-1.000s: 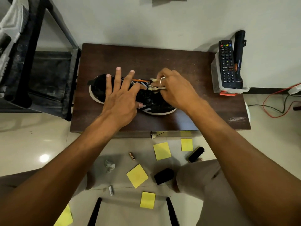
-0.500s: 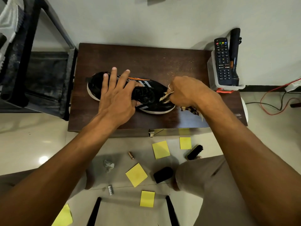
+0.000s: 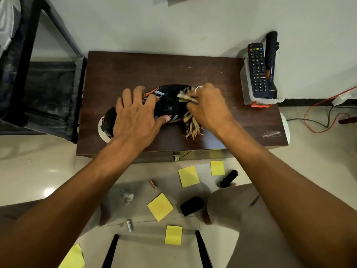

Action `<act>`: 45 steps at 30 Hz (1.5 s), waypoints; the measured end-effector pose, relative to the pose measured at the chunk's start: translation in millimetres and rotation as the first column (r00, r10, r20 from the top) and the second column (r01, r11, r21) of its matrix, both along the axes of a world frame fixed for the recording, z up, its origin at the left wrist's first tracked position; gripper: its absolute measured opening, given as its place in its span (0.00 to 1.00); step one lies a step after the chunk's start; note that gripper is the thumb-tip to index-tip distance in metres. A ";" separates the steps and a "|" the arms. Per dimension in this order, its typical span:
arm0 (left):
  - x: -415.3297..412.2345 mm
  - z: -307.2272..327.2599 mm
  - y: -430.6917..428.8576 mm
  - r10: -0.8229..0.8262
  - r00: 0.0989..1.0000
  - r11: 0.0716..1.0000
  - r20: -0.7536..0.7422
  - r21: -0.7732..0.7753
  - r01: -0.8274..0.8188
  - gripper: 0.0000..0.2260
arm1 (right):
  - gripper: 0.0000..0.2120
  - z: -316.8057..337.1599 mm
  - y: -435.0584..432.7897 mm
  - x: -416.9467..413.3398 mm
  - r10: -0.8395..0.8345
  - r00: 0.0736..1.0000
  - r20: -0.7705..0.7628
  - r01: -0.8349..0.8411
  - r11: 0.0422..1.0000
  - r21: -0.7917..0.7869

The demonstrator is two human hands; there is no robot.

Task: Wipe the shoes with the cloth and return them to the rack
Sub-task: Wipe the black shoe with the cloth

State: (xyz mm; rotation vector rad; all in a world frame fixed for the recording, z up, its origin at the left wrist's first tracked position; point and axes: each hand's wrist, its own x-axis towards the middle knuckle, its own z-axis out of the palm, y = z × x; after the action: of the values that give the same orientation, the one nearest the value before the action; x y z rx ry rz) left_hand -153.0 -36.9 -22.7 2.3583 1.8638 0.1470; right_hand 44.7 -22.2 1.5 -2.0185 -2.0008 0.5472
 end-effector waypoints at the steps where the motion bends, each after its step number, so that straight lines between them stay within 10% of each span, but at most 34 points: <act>1: -0.4 -1.5 0.4 -0.013 1.000 1.000 0.011 -0.009 0.013 0.27 | 0.12 -2.4 -5.1 -6.6 0.045 0.999 0.010 -0.045 0.999 -0.015; 19: 3.0 -0.1 -2.6 -0.034 0.999 0.995 -0.026 -0.091 0.031 0.27 | 0.08 12.1 14.3 7.7 -0.046 0.995 0.090 0.044 0.999 0.023; 25: 4.6 -0.1 -4.8 -0.032 0.999 0.995 -0.033 -0.100 0.029 0.27 | 0.05 14.0 11.3 4.8 0.079 0.997 0.003 -0.075 0.961 -0.266; 30: 2.5 1.4 -1.3 -0.037 0.999 0.992 -0.020 -0.123 0.034 0.28 | 0.05 2.9 14.9 9.9 -0.057 0.997 0.055 0.057 0.998 0.001; 36: 6.2 1.1 -4.6 -0.022 0.999 0.993 -0.028 -0.118 0.018 0.28 | 0.05 15.0 7.6 8.9 0.058 0.994 -0.091 -0.080 0.960 -0.267; 45: 6.8 1.4 -4.4 -0.012 1.000 0.993 -0.027 -0.121 0.009 0.28 | 0.06 -3.8 -12.2 -17.3 -0.075 0.990 -0.121 0.066 0.995 -0.076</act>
State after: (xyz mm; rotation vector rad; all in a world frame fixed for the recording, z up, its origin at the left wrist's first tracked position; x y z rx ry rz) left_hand -146.2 -41.3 -21.3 2.2999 1.8177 -0.0003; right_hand 27.3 -34.4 -2.3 -2.0340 -1.8559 0.7193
